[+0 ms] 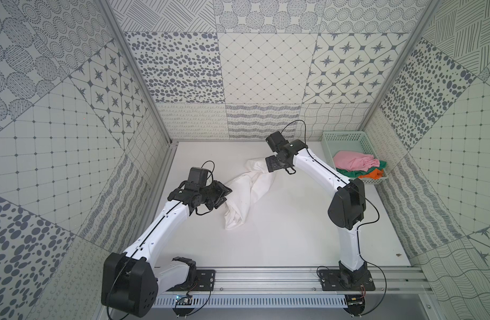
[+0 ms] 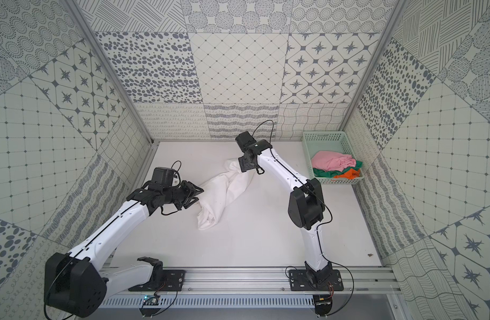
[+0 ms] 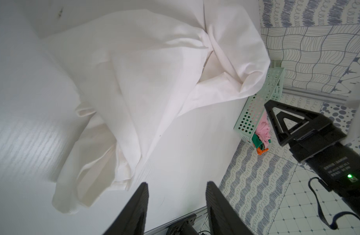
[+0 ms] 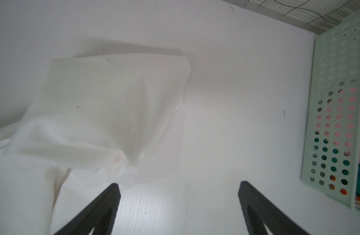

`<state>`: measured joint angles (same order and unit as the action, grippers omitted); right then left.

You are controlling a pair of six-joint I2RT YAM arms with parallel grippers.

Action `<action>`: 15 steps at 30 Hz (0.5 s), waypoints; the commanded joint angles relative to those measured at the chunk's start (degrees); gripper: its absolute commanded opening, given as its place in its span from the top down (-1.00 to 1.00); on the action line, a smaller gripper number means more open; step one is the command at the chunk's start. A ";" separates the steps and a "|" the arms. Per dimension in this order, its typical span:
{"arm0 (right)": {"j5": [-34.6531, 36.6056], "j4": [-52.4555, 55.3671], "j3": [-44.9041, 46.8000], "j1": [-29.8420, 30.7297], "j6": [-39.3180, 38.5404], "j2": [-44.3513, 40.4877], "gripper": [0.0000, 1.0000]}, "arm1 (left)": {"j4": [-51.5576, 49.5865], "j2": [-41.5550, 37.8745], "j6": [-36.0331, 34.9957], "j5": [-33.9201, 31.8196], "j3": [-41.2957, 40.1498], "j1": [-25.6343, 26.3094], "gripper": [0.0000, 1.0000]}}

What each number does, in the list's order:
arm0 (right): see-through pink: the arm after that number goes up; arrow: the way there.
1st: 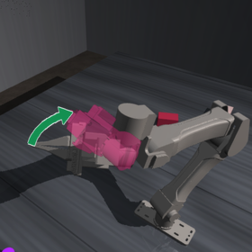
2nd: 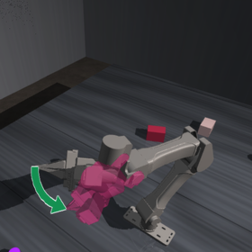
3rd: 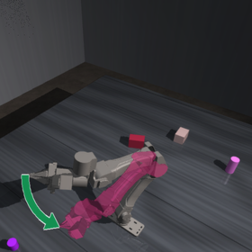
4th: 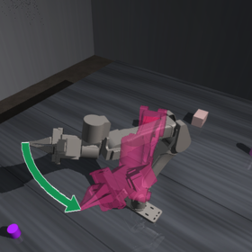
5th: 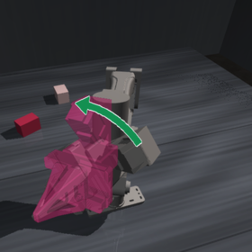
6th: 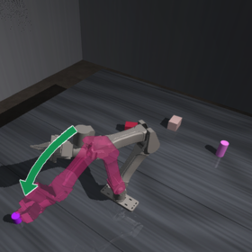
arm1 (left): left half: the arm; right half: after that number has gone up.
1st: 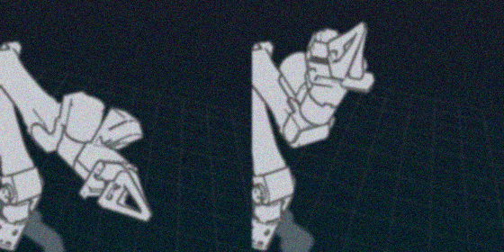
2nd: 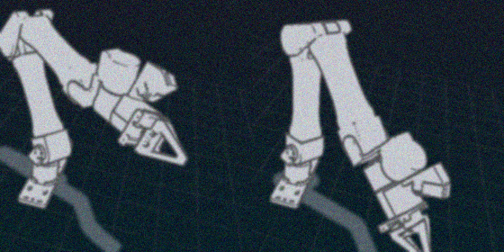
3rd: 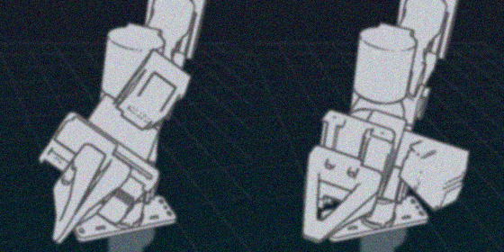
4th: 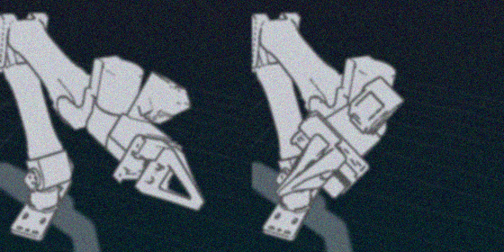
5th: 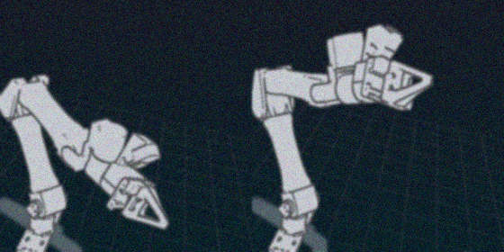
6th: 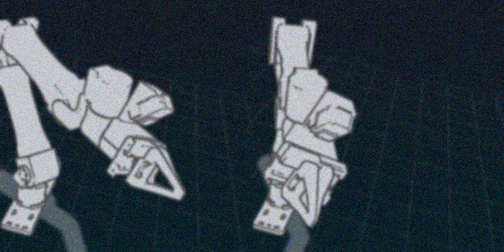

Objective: Fold and stack t-shirts
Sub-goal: Flatten out the T-shirt at the center of the board.

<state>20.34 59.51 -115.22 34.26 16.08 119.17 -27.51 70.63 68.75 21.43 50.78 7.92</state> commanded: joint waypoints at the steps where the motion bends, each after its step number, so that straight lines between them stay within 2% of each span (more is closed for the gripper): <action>1: -0.26 -1.41 0.21 -0.22 -0.12 -1.84 -0.89 | 5.05 4.72 -0.54 -2.33 1.79 -0.03 0.08; 8: 1.07 -1.42 0.89 -0.24 -0.47 -2.43 -0.90 | 6.65 11.55 -1.95 -1.83 3.91 -0.04 0.13; 15: 1.98 -1.41 2.54 -0.16 -0.07 -3.24 -0.90 | 4.00 11.20 -2.28 -2.77 3.92 0.02 0.14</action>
<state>21.23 59.31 -113.47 34.26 16.08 119.13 -23.55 81.91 67.99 20.27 53.78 7.92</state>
